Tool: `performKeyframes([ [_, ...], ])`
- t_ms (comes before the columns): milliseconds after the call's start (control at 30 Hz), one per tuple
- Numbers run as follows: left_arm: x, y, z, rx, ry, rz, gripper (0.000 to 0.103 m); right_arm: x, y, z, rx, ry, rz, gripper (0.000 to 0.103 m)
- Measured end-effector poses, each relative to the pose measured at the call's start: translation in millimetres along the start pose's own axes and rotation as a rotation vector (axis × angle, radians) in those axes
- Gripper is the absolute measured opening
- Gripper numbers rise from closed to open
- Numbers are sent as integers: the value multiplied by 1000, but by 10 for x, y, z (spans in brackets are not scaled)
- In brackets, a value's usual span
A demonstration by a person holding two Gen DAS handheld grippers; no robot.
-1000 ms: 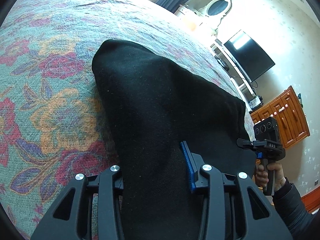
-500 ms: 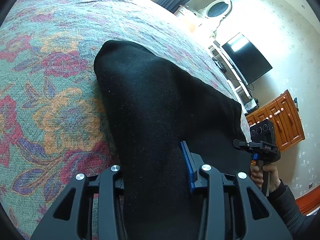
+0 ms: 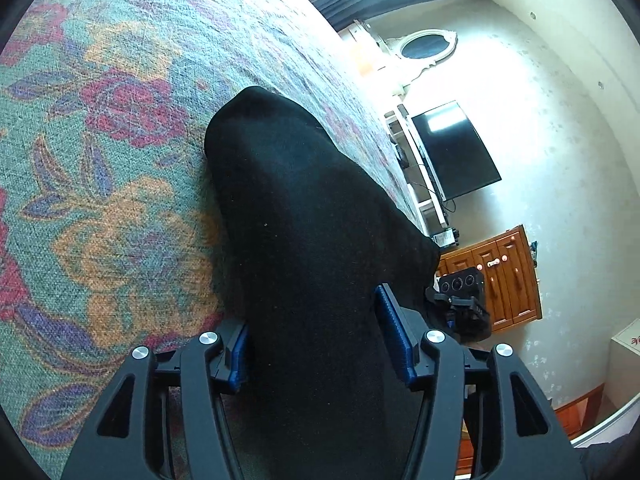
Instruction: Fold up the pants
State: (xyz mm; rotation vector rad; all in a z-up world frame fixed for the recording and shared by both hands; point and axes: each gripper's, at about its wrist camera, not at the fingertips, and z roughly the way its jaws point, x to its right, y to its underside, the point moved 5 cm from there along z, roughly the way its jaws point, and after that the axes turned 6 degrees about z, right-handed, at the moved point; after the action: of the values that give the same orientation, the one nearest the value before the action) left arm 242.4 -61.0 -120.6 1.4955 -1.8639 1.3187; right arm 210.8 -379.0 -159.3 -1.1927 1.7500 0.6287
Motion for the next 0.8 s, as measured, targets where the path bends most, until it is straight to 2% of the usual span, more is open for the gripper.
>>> performKeyframes([
  [33, -14, 12, 5, -5, -17, 11, 55, 14, -14, -1, 1, -10, 4, 58],
  [100, -7, 24, 14, 3, -44, 30, 53, 63, -30, -13, 7, -8, 15, 41],
  [133, -1, 32, 25, 3, -65, 45, 50, 103, -41, -29, 9, -12, 30, 37],
  [167, 8, 26, 49, -5, -92, 65, 41, 139, -43, -43, 8, -20, 44, 32],
  [200, 29, 34, 90, -12, -116, 84, 37, 151, -39, -52, 10, -27, 41, 32],
  [267, 54, 50, 117, -14, -141, 112, 36, 185, -47, -88, 17, -31, 20, 34],
  [333, 92, 48, 92, -11, -141, 128, 37, 168, -29, -118, 11, -53, -4, 41],
  [367, 118, 43, 67, -12, -140, 137, 42, 162, -34, -133, 3, -72, 0, 46],
  [433, 174, -1, 0, -1, -143, 158, 64, 147, -68, -157, -9, -97, 5, 55],
  [467, 189, -43, -58, 25, -147, 165, 82, 172, -101, -202, -9, -101, 2, 59],
  [533, 200, -178, -165, 84, -121, 156, 82, 160, -147, -228, -9, -85, -16, 61],
  [600, 143, -284, -237, 102, -93, 114, 82, 133, -178, -259, -4, -64, -36, 62],
  [733, -19, -347, -162, 31, -96, 88, 82, 194, -270, -372, 35, -52, -40, 62],
  [800, -80, -353, -85, -9, -84, 77, 82, 256, -363, -502, 82, -48, -28, 66],
])
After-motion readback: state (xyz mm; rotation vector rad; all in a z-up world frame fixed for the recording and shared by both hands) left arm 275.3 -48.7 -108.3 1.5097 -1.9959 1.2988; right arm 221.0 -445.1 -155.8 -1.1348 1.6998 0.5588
